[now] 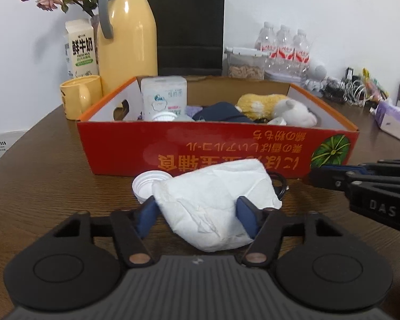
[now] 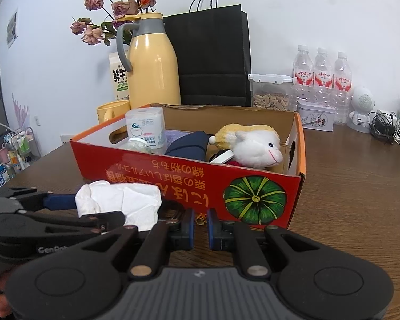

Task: Organize objects
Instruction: 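Carry the white tissue and orange item into the box while opening both tools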

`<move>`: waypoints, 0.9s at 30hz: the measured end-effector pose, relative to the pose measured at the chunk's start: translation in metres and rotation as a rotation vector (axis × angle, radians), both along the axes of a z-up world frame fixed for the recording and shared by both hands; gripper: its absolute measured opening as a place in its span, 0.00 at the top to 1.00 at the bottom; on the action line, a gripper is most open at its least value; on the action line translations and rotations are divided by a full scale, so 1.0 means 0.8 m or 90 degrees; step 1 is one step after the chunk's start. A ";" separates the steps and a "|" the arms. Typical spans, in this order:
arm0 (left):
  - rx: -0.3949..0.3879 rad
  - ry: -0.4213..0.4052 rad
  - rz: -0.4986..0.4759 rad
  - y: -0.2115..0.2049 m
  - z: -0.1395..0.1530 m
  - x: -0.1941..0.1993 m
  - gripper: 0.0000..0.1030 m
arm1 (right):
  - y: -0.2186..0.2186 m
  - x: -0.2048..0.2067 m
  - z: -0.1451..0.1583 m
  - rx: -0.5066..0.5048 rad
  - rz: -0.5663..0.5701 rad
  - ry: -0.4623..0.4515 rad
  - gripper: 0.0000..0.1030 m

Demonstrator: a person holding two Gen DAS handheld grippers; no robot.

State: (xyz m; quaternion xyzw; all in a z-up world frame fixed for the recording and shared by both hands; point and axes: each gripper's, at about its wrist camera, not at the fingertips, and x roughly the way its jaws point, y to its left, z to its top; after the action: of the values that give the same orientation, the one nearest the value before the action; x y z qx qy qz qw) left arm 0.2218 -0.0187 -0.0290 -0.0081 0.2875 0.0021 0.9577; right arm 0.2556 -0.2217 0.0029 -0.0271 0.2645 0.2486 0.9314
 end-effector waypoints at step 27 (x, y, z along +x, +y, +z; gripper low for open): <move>-0.075 -0.166 -0.057 0.019 0.068 -0.069 0.92 | -0.014 -0.030 0.015 0.026 0.013 -0.051 0.91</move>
State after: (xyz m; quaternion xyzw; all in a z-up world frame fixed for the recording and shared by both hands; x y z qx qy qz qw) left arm 0.1666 -0.0033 0.0253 -0.0515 0.1607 -0.0583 0.9839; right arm 0.2315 -0.2332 0.0145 -0.0207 0.2218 0.2623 0.9389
